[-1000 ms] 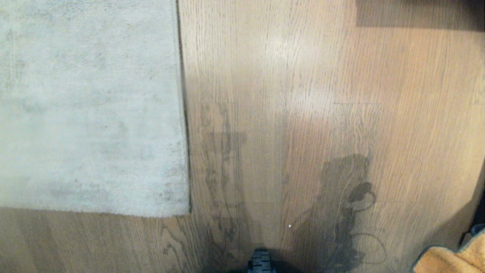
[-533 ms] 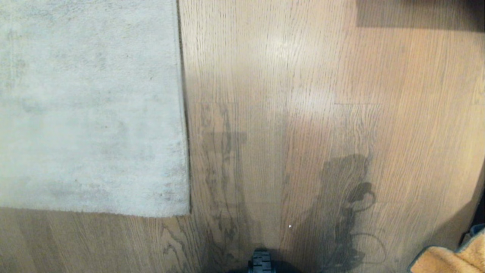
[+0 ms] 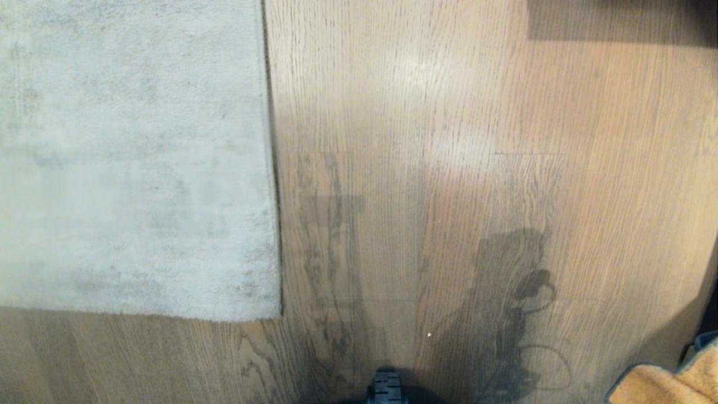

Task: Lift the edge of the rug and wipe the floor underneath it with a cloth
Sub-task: Put down the rag

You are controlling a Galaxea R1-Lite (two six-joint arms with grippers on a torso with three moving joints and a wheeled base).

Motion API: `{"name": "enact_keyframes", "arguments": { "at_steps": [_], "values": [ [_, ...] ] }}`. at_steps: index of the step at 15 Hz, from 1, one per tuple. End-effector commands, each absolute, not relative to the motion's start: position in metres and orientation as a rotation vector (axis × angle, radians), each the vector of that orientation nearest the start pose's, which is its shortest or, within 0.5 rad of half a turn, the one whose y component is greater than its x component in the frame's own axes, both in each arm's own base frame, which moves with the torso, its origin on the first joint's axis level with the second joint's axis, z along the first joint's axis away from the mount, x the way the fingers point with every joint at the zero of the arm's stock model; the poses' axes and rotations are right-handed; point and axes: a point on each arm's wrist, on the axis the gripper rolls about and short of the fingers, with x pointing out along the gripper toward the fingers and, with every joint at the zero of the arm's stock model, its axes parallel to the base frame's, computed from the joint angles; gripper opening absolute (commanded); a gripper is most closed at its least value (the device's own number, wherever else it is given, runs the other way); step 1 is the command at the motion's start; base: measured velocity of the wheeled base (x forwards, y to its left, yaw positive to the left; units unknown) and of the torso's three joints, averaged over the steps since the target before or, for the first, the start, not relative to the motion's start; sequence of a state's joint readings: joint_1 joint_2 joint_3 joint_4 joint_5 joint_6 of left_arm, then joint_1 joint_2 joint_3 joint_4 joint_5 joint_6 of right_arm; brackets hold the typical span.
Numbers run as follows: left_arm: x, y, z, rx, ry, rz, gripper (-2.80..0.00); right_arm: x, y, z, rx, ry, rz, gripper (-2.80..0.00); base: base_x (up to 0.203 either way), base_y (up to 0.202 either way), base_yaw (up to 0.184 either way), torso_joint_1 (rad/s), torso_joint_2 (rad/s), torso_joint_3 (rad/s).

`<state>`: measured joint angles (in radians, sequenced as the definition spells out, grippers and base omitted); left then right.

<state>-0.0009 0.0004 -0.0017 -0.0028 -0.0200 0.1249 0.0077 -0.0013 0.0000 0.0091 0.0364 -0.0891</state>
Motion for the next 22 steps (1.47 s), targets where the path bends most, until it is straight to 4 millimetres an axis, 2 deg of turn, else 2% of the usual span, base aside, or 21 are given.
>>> {"name": "enact_keyframes", "arguments": {
  "at_steps": [1,19,22],
  "values": [
    [-0.023,0.0,0.076,0.126,-0.006,-0.02,-2.8,-0.023,0.001,0.075,-0.09,0.007,0.045,-2.8,0.0,0.0,0.0,0.0,0.0,0.0],
    [-0.023,0.0,0.076,0.124,-0.006,-0.021,-2.8,-0.023,0.001,0.075,-0.098,0.015,0.051,-2.8,0.0,0.0,0.0,0.0,0.0,0.0],
    [-0.023,0.0,0.076,0.124,-0.005,-0.021,-2.8,-0.019,0.001,0.089,-0.1,0.049,0.061,-2.8,0.0,0.0,0.0,0.0,0.0,0.0]
  ]
}}
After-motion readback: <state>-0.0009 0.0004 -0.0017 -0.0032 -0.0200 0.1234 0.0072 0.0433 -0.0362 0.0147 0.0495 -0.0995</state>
